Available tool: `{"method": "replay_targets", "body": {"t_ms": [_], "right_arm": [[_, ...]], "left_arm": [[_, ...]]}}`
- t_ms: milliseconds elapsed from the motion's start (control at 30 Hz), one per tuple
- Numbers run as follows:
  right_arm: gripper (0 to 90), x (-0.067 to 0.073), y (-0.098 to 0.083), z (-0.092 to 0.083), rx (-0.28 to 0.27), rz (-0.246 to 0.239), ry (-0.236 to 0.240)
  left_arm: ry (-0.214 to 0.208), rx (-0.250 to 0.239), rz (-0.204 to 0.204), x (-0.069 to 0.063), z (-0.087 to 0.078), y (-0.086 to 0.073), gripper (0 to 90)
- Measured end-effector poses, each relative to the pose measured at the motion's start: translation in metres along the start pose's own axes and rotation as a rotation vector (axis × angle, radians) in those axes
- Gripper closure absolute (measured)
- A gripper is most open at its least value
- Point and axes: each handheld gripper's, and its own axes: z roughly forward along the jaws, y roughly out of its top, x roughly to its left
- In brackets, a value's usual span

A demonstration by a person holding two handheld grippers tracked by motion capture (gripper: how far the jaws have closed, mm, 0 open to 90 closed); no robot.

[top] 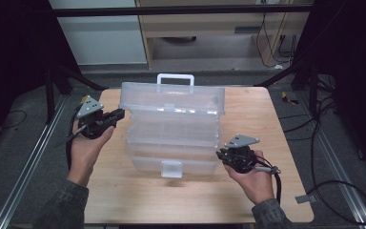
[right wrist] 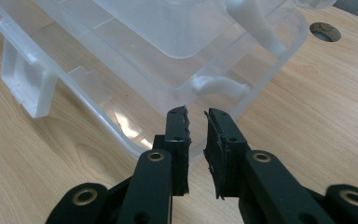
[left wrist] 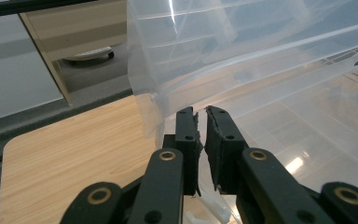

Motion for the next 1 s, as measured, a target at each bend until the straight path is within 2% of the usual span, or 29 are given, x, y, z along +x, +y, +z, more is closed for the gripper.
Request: {"method": "replay_targets", "body": {"t_ms": [367,500,533,600,633,700,1000], "right_arm": [[78.5,0.0,0.0,0.0,0.0,-0.001,0.001],[78.4,-0.001,0.0,0.0,-0.001,-0.001,0.003],[78.4,0.0,0.0,0.0,-0.003,0.0,0.005],[78.4,0.0,0.0,0.0,-0.001,-0.002,0.004],[78.4,0.0,0.0,0.0,-0.001,-0.002,0.005],[78.4,-0.001,0.0,0.0,-0.002,-0.002,0.007],[78.4,-0.001,0.0,0.0,0.002,-0.004,0.008]], "left_arm": [[0.017,-0.01,-0.029,0.004,0.002,-0.004,80.9],[0.035,-0.006,-0.035,0.005,0.003,-0.005,73.3],[0.058,-0.012,-0.044,0.008,0.003,-0.006,71.2],[0.045,-0.004,-0.042,0.008,0.004,-0.006,70.3],[0.044,-0.003,-0.017,0.006,0.006,-0.007,72.6],[0.055,-0.01,0.003,0.004,0.007,-0.006,77.1],[0.048,-0.014,-0.011,0.011,0.01,0.004,78.1]]}}
